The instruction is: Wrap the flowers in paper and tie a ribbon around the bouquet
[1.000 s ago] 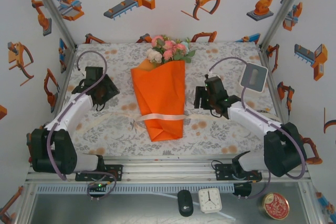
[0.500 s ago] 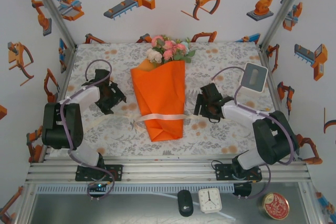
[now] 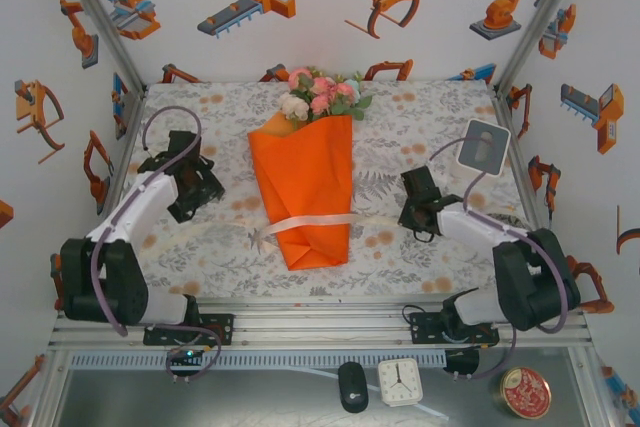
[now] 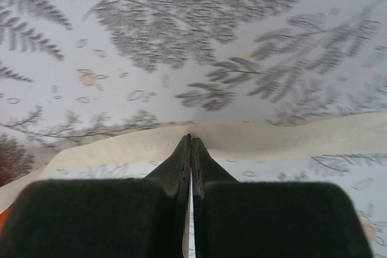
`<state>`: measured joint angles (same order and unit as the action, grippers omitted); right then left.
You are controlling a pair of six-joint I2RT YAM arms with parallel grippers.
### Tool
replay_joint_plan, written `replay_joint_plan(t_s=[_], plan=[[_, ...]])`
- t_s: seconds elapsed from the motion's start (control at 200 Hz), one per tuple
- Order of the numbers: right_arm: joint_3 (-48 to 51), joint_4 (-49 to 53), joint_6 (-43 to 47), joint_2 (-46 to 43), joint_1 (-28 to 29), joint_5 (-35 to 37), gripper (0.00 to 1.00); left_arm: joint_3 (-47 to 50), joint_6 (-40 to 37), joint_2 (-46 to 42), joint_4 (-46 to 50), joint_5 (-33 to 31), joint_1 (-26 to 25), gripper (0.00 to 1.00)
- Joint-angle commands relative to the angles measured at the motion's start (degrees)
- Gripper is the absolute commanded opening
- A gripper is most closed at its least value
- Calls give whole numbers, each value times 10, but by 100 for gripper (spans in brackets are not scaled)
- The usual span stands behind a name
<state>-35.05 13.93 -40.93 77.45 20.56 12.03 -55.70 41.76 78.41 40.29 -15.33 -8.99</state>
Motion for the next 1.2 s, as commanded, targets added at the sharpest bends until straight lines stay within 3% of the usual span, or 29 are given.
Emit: replay_joint_plan(t_s=[0.0,0.095,0.255,0.375,0.571,0.651,0.716,0.756,0.881,1.016,1.081,1.136,1.196], plan=[[14,23,7,-31,-15,23,0,21,-21,-4,76,-33,-6,76],[10,24,18,-46,-16,21,0,37,32,0,54,8,2,76],[-3,41,32,-46,-15,34,0,74,188,-4,-42,84,4,69],[-1,46,31,-53,-16,34,0,87,244,17,-91,93,2,62],[-11,62,32,-71,-16,30,0,79,268,67,-78,64,7,48],[-17,85,28,-87,-16,53,0,81,270,73,-72,54,11,39],[-17,107,12,-108,-16,83,0,85,265,74,-70,50,18,18],[-13,123,-3,-127,-17,112,0,84,258,68,-61,48,28,0],[9,194,-60,-217,-18,222,0,103,257,-21,5,-5,81,0],[40,265,-127,-316,-23,288,0,137,246,-170,39,-7,201,0],[66,223,-100,-341,-24,250,0,147,226,-213,25,21,245,0],[86,134,-27,-348,-24,145,0,139,206,-220,23,41,263,0],[96,28,36,-332,-24,-9,23,131,175,-210,5,61,267,0]])
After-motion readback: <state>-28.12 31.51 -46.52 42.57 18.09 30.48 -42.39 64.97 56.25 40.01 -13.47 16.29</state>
